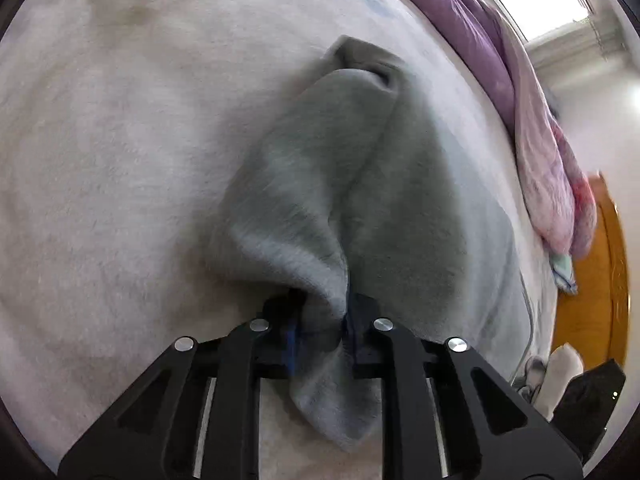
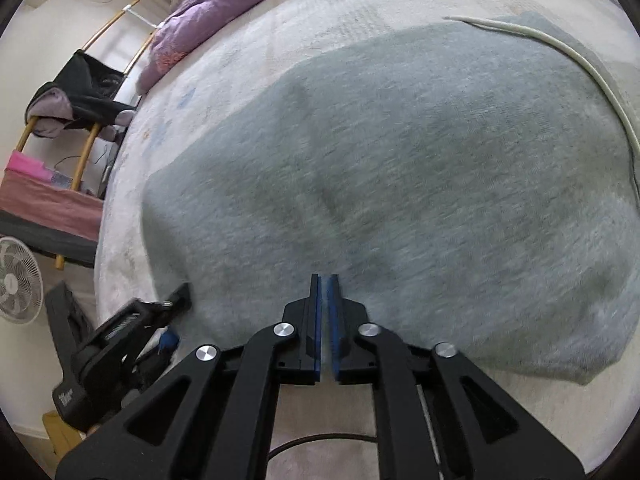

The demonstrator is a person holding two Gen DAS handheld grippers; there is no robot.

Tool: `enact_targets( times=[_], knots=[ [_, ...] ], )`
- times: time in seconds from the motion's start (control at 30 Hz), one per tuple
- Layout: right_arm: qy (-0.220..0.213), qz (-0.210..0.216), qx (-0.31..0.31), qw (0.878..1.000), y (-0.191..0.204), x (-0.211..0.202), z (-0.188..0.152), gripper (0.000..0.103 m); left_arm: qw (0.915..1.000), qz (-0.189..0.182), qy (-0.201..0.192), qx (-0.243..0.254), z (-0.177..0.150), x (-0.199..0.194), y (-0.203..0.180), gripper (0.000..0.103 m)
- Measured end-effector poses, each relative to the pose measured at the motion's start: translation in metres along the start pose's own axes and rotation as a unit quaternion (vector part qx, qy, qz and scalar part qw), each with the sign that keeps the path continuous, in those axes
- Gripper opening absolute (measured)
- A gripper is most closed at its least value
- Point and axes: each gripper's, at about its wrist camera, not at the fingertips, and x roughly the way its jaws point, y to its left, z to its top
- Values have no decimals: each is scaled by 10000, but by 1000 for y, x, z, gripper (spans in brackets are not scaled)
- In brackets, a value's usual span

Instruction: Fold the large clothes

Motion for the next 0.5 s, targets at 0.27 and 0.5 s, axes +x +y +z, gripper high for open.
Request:
enact_targets(
  times=[0.27,0.5],
  knots=[
    [-482,239,-1352,9894,53,-23,-29,56,9967,-699,-34,404,23,-51,-36,12],
    [-916,324,-2311,9681,94,-22,-42,72,9950,-881,124,451,28,-67,-52,10]
  ],
)
